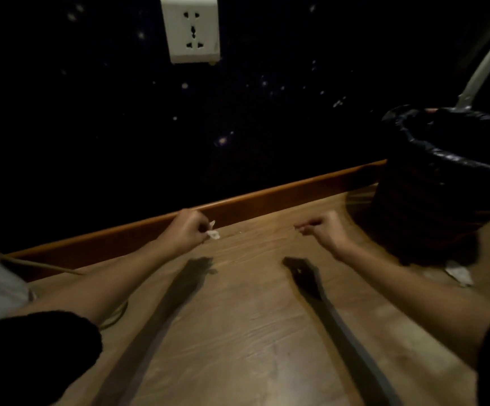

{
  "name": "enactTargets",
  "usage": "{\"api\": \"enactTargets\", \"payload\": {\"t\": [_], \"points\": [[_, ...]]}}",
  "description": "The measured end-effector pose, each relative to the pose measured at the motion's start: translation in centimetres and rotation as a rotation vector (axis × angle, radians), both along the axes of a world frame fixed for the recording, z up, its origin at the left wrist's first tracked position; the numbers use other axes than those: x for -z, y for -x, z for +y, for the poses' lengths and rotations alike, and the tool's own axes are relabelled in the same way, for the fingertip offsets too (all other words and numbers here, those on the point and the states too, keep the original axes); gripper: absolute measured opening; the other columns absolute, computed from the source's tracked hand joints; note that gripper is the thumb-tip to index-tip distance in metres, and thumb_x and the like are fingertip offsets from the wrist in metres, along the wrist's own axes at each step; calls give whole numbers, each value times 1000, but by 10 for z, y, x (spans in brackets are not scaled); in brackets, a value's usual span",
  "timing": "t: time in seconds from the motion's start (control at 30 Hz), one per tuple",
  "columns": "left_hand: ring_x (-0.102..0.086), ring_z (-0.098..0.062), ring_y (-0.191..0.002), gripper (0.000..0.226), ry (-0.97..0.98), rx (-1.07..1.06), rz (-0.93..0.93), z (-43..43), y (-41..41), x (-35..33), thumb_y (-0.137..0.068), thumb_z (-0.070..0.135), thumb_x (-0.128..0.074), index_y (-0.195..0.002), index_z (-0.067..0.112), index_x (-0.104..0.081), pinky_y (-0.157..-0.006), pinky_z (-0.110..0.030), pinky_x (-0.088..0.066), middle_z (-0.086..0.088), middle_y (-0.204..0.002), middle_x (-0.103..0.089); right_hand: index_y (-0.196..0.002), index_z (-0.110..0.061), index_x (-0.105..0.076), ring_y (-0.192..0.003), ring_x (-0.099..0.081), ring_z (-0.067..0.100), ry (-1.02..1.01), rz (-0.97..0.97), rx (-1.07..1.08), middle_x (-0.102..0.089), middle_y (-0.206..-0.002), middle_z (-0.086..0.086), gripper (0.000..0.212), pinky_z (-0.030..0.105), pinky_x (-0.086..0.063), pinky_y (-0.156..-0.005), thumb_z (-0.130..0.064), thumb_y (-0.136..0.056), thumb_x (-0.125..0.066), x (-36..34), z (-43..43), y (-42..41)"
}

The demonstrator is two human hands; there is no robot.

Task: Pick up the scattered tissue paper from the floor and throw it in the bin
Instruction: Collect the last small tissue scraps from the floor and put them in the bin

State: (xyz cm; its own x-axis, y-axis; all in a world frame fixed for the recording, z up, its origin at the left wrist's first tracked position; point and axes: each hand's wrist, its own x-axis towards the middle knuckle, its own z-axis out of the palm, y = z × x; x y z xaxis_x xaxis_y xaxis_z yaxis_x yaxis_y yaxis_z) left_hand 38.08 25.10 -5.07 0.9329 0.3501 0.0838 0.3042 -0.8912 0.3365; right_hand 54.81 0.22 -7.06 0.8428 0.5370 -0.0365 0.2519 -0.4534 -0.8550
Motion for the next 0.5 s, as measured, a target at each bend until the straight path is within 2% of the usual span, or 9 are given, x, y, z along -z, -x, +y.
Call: {"api": "enactTargets", "payload": {"t": [0.07,0.13,0.2,0.33,0.43,0.5], "points": [[-60,-8,-71,10,-7,60,-49,-16,-35,-44,-81,15,-70,-88,9,-72,-63,-22,-49,0,-81,-65,-96,-2,-71,-97,-63,17,70,-215,-54,-70,-102,10,15,28,-50,-87,-3,-87,-60,-49,-12,-23],[-65,-15,-72,10,-38,158,-77,-40,-75,-84,-79,15,-71,-84,7,-74,-63,-29,-53,-6,-79,-70,-91,-5,-75,-89,-63,12,137,-379,-61,-72,-95,9,12,24,-48,-80,-6,-85,-65,-96,-30,-48],[-68,-21,-71,11,-88,261,-74,-74,-120,-119,-77,12,-71,-79,2,-74,-65,-35,-55,-12,-76,-73,-89,-6,-76,-84,-62,11,156,-458,-29,-73,-92,10,11,22,-47,-76,-5,-83,-67,-141,-56,-77],[-69,-23,-69,5,-73,310,-155,-162,-207,-169,-76,6,-69,-75,2,-73,-60,-31,-52,-13,-70,-72,-87,-4,-76,-86,-65,16,81,-444,121,-74,-93,14,10,23,-47,-75,-3,-81,-68,-187,-127,-128],[-67,-24,-70,7,-4,335,-260,-241,-260,-186,-75,5,-67,-75,0,-72,-61,-33,-52,-17,-74,-72,-88,-4,-76,-94,-65,20,70,-427,295,-74,-95,16,14,19,-44,-78,0,-79,-66,-181,-185,-155],[-66,-25,-73,7,22,360,-315,-290,-288,-183,-77,4,-66,-76,0,-72,-65,-34,-53,-18,-77,-71,-94,-5,-75,-86,-64,17,105,-339,334,-74,-97,16,18,20,-43,-74,-1,-80,-65,-167,-223,-165]]}}
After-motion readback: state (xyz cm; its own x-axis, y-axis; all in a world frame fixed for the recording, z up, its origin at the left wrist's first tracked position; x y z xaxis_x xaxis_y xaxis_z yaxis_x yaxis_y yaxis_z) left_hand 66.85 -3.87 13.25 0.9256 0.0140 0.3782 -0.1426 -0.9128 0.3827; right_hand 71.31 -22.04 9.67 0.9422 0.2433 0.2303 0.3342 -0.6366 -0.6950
